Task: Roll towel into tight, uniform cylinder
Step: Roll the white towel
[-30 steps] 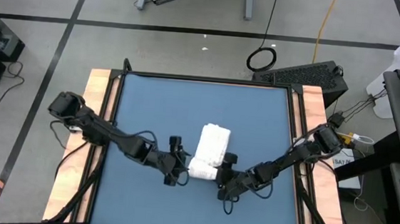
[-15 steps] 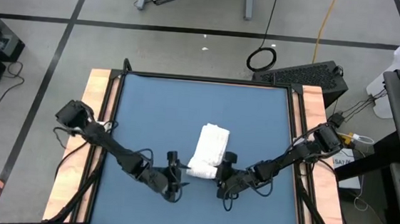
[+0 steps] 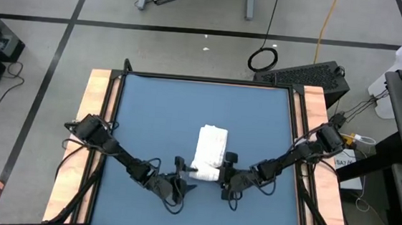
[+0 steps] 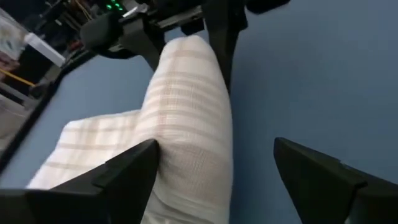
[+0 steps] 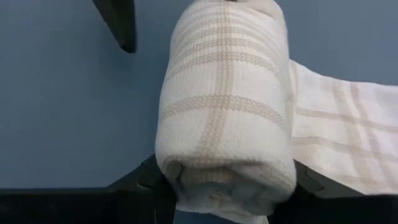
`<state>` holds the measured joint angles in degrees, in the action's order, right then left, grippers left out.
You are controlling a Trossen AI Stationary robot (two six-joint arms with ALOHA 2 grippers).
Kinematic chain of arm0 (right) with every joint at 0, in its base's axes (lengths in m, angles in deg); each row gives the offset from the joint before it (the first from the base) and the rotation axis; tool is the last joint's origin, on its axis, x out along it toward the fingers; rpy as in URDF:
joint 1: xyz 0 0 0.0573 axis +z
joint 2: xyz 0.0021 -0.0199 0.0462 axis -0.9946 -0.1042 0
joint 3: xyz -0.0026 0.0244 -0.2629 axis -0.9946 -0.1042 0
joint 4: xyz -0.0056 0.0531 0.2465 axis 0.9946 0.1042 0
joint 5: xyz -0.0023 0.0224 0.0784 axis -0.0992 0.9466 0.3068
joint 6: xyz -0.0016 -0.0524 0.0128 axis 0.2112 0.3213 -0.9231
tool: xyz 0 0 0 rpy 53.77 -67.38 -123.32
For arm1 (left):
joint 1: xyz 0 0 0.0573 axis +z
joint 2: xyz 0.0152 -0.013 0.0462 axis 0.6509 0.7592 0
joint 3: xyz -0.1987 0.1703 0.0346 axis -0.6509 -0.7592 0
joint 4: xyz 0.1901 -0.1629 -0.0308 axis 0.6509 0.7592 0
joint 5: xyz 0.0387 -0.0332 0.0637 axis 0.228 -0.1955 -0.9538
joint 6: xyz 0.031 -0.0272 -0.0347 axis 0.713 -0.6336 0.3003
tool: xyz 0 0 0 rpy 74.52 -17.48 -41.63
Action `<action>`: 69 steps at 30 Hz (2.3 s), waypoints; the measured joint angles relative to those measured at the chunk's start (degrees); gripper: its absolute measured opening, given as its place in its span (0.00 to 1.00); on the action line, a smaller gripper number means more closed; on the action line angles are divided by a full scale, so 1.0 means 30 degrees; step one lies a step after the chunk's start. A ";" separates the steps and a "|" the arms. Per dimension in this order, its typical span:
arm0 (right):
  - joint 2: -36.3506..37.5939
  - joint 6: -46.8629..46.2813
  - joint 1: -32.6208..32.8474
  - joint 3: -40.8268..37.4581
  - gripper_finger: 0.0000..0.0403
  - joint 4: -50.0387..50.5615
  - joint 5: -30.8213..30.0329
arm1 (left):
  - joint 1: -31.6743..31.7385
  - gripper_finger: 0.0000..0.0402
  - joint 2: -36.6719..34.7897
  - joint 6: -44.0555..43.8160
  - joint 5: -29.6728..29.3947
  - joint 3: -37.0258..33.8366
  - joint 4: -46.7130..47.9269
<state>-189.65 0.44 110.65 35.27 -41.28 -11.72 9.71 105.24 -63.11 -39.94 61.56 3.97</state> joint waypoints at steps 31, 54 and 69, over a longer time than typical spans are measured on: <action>-0.0036 0.1152 -0.0291 0.0051 0.43 -0.0160 0.1578 | 0.2194 0.80 -0.0364 -0.0429 0.3436 0.0270 0.3349; 0.1619 0.4584 0.3862 0.0117 0.81 0.0315 -0.7295 | 0.5166 0.44 -0.0379 -0.5570 1.2745 0.0270 0.3875; -0.0386 0.3657 0.3628 0.0189 0.78 -0.2745 -0.7879 | 0.5807 0.43 -0.0357 -0.6177 1.4718 0.0335 0.3819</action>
<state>-190.81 11.41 121.53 35.84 -49.52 -35.36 27.13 104.17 -81.65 4.22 62.57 15.43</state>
